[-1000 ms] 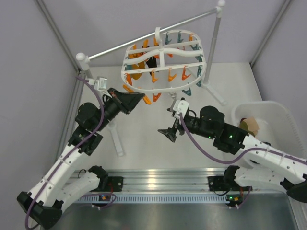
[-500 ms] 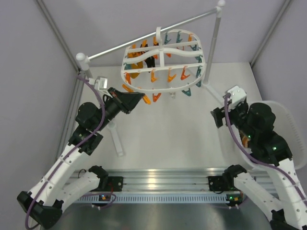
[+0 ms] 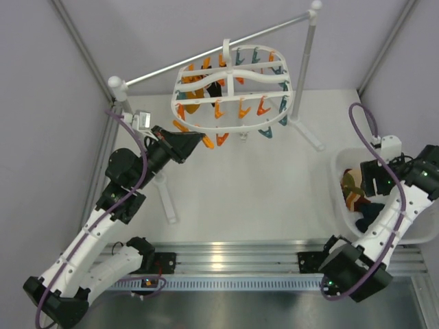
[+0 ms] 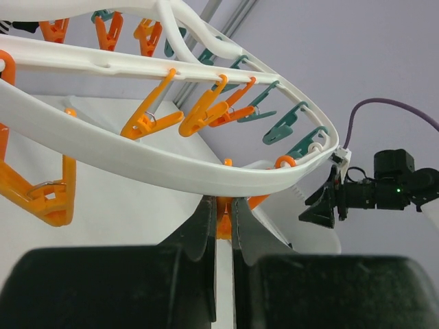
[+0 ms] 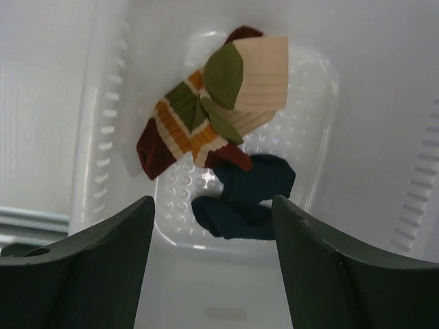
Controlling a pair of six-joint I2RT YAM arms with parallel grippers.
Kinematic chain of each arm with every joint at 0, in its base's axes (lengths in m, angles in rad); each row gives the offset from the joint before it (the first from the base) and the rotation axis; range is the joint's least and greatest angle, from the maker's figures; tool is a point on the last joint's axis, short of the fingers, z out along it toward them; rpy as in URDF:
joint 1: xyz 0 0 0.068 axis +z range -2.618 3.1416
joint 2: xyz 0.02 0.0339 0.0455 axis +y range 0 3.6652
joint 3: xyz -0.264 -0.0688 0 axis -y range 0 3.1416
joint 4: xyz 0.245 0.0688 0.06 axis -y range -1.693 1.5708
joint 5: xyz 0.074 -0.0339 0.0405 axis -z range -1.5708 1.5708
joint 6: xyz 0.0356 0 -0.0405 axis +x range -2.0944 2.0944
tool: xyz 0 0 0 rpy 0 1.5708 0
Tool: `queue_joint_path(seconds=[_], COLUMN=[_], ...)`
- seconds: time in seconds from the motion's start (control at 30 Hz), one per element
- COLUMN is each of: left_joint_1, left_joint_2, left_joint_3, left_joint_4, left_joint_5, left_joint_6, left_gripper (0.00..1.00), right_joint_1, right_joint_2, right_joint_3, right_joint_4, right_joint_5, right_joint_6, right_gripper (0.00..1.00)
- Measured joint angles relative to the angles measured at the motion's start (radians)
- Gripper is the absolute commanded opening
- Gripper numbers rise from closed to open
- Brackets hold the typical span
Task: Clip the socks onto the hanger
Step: Pick up the sock from the bin.
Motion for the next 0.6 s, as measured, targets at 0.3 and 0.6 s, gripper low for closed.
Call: queue_joint_path(seconds=[0.3, 0.6], left_joint_1=[0.001, 0.001], left_joint_2=[0.001, 0.032], left_joint_3=[-0.007, -0.007], left_joint_4=[0.006, 0.008], left_joint_5=[-0.006, -0.005], left_joint_6=[-0.002, 0.001], left_gripper=[0.0, 0.0], right_joint_1=[-0.161, -0.161], right_joint_2=[0.213, 0.233], right_joint_3=[-0.093, -0.291], right_joint_4=[-0.106, 0.052], right_joint_5=[-0.025, 0.024], right_joint_6=[-0.348, -0.409], right_gripper=[0.58, 0.54])
